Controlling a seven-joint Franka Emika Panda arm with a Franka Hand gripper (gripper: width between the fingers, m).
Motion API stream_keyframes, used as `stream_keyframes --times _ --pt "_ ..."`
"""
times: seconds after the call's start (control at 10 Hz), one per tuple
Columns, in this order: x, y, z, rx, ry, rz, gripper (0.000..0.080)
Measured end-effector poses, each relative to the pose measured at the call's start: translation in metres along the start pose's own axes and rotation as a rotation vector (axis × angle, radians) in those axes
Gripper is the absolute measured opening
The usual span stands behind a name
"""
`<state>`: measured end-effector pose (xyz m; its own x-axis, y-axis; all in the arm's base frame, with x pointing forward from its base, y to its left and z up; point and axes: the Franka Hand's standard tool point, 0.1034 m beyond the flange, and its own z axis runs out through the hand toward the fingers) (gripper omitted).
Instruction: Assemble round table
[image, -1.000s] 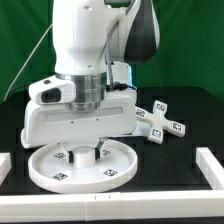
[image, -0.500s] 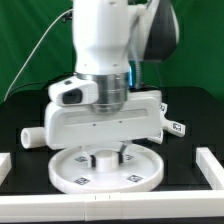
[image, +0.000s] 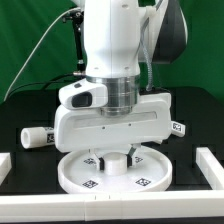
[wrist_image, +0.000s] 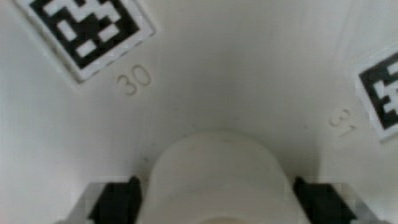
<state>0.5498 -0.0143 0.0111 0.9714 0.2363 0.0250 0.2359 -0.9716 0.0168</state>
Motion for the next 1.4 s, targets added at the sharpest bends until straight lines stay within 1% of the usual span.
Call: stream_keyframes --times 0.1,0.2,0.3,0.5,0.7,0.8,1.2,1.3,1.4 --pt "0.006 -0.01 0.0 0.002 0.006 0.006 0.0406" --pt "0.017 -0.025 0.0 0.002 0.015 0.008 0.0406" --pt "0.022 -0.033 0.0 0.003 0.016 0.006 0.0406" --pt "0.025 -0.044 0.0 0.004 0.014 0.013 0.0406" --pt "0.026 -0.046 0.0 0.007 0.008 0.014 0.0406" --pt "0.027 -0.049 0.0 0.009 0.001 0.022 0.0406" --pt "0.026 -0.049 0.001 0.007 -0.001 0.026 0.0406" --pt "0.026 -0.049 0.001 0.007 -0.001 0.026 0.0566" --pt "0.027 -0.048 -0.001 0.007 0.001 0.027 0.0633"
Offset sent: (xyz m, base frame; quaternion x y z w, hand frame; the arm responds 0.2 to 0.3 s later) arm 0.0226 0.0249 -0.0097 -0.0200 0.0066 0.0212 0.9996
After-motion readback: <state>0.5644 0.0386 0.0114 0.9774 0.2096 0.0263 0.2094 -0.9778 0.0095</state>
